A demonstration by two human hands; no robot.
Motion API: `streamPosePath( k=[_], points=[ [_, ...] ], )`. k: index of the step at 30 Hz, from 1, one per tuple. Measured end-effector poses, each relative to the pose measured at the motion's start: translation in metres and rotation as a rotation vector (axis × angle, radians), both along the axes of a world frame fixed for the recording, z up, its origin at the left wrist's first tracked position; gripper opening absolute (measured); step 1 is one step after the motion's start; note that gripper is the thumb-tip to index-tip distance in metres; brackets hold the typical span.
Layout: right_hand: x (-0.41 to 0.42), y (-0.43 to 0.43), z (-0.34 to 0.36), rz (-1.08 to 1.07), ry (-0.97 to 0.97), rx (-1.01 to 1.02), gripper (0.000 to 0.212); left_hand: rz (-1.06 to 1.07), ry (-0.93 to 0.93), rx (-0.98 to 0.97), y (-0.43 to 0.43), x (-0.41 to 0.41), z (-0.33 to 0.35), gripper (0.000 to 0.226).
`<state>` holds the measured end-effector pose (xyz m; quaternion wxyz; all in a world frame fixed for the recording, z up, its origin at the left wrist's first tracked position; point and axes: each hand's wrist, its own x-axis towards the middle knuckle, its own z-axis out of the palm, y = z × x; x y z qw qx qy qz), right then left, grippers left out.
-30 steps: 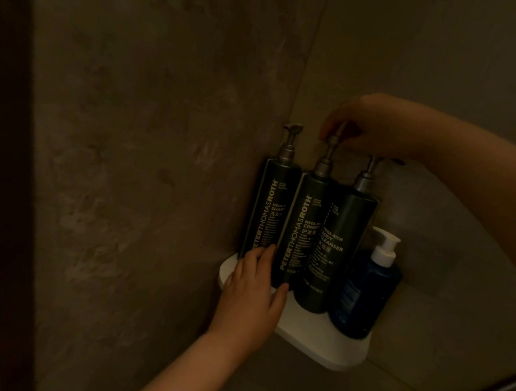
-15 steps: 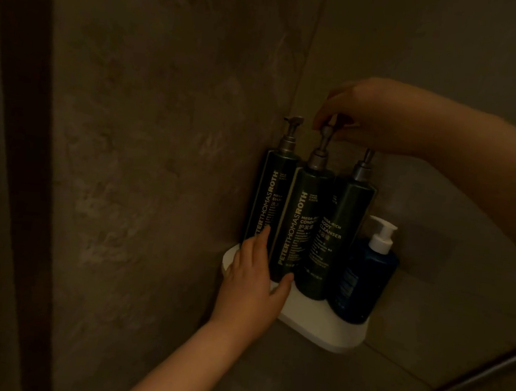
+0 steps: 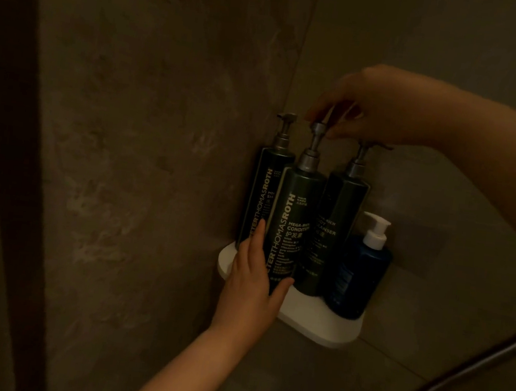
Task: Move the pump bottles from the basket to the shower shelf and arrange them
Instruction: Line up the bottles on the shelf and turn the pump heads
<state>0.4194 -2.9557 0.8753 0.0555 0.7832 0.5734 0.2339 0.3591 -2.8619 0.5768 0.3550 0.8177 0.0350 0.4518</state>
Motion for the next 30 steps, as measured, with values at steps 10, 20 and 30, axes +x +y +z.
streamPosePath(
  k=[10,20,30],
  points=[
    [0.005,-0.003,0.006,-0.025,0.177,0.055,0.023,0.054,0.003,-0.001,-0.001,0.001,-0.006,0.100],
    [0.002,0.007,0.006,-0.143,0.074,0.113,0.038,0.068,-0.007,-0.001,-0.001,0.002,-0.007,0.104],
    [0.001,0.003,0.006,-0.065,0.155,0.072,0.035,0.077,0.009,0.014,-0.001,0.001,-0.006,0.104]
  ],
)
